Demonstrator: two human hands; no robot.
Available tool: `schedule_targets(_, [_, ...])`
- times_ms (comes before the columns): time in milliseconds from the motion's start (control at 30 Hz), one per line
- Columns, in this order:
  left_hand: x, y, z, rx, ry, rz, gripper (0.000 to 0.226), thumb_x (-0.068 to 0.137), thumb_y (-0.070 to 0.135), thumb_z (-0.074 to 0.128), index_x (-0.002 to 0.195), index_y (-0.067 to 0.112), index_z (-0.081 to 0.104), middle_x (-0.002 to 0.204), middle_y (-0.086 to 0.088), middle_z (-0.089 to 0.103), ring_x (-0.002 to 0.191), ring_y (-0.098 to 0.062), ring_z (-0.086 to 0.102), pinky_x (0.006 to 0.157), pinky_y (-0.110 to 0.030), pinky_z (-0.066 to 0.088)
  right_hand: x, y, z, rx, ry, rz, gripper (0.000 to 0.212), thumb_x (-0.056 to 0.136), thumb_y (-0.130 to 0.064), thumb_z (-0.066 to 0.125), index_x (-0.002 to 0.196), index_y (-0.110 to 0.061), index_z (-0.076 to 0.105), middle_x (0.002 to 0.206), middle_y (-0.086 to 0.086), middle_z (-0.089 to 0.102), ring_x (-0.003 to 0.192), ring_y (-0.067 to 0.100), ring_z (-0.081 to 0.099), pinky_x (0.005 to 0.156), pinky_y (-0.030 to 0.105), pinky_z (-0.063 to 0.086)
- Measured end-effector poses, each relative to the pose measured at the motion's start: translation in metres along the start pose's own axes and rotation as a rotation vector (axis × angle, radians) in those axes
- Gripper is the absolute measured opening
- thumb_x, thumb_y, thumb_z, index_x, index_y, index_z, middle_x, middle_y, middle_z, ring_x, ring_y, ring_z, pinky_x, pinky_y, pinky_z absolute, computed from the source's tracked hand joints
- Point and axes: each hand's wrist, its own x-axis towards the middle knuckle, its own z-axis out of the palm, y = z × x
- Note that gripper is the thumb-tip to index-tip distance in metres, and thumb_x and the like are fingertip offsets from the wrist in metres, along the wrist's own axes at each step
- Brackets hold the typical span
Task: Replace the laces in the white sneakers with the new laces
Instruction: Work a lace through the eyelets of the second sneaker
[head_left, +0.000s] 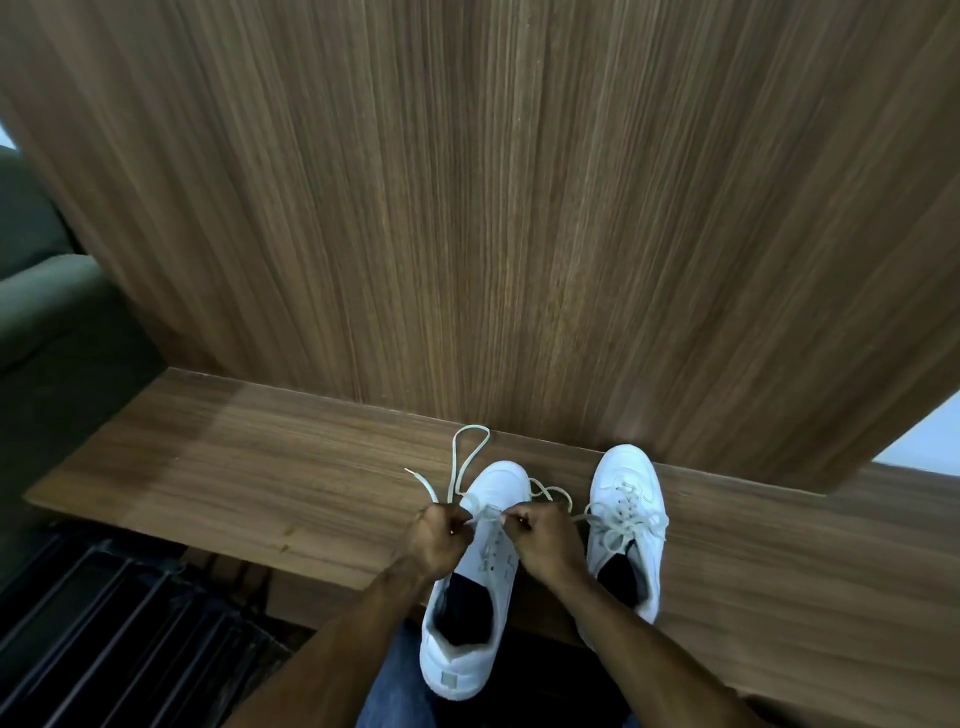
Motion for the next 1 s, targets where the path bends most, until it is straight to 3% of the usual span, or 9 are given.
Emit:
schedule_targets(100, [0.001,0.002,0.001,0.066,0.003,-0.015,0.017,0.089,0.018,0.057,0.076,0.012,0.066,0.066,-0.003,0.061,0.066,-0.020,0.057,0.061,-0.027,0.045,0.000,-0.004,0.008,-0.056,-0.010,0.064,0.018,0.088,-0.026,0.053,0.086,-0.020,0.069,0.085,-0.002,0.071,0.079,0.017,0.065,0.065,0.029,0.048])
schedule_targets(233, [0.000,0.004,-0.001,0.044,0.026,-0.089,0.025,0.086,0.016,0.056,0.062,0.020,0.057,0.058,0.008,0.052,0.066,-0.013,0.052,0.061,-0.022,0.039,0.001,-0.010,0.021,-0.063,0.008,0.138,0.015,0.089,-0.028,0.048,0.084,-0.020,0.060,0.091,0.002,0.069,0.088,0.025,0.064,0.067,0.030,0.045])
schedule_targets(467, [0.000,0.009,-0.002,-0.025,0.037,-0.108,0.024,0.085,0.011,0.054,0.066,0.021,0.063,0.067,-0.002,0.064,0.069,-0.011,0.055,0.062,-0.020,0.039,0.006,-0.014,0.034,0.031,0.067,0.262,0.021,0.090,-0.028,0.048,0.086,-0.019,0.067,0.095,0.002,0.070,0.090,0.025,0.064,0.069,0.030,0.047])
schedule_targets(567, [-0.003,0.010,0.000,0.001,0.048,-0.113,0.019,0.085,0.013,0.054,0.071,0.018,0.065,0.060,0.006,0.056,0.070,-0.014,0.057,0.061,-0.021,0.039,0.006,-0.013,0.035,0.086,0.058,0.258,0.020,0.090,-0.025,0.050,0.083,-0.017,0.068,0.091,0.002,0.071,0.086,0.023,0.065,0.066,0.029,0.046])
schedule_targets(633, [-0.003,0.009,0.001,-0.007,0.058,-0.123,0.017,0.085,0.014,0.054,0.074,0.014,0.067,0.065,0.000,0.060,0.071,-0.017,0.059,0.061,-0.023,0.041,0.005,-0.011,0.035,0.098,0.039,0.234,0.019,0.091,-0.024,0.052,0.084,-0.017,0.068,0.090,0.002,0.071,0.087,0.022,0.066,0.069,0.030,0.048])
schedule_targets(833, [0.000,0.003,0.004,-0.085,0.059,-0.130,0.033,0.086,0.010,0.056,0.055,0.023,0.055,0.060,-0.004,0.059,0.063,-0.013,0.052,0.060,-0.022,0.039,0.004,-0.009,0.030,0.023,-0.006,0.200,0.016,0.090,-0.027,0.053,0.092,-0.024,0.068,0.098,-0.005,0.070,0.094,0.020,0.065,0.070,0.027,0.044])
schedule_targets(933, [0.001,0.001,0.004,-0.087,0.045,-0.153,0.021,0.085,0.013,0.056,0.068,0.018,0.067,0.073,-0.008,0.069,0.072,-0.023,0.064,0.064,-0.024,0.044,0.004,-0.012,0.032,0.088,0.001,0.209,0.015,0.089,-0.021,0.054,0.081,-0.024,0.065,0.094,-0.003,0.070,0.089,0.019,0.064,0.070,0.028,0.047])
schedule_targets(1000, [0.002,0.000,0.005,-0.100,0.050,-0.180,0.019,0.083,0.016,0.055,0.075,0.024,0.070,0.082,-0.007,0.072,0.082,-0.022,0.068,0.070,-0.025,0.049,0.003,-0.014,0.034,0.128,0.011,0.215,0.015,0.089,-0.019,0.054,0.080,-0.022,0.066,0.092,-0.002,0.070,0.089,0.019,0.065,0.072,0.030,0.050])
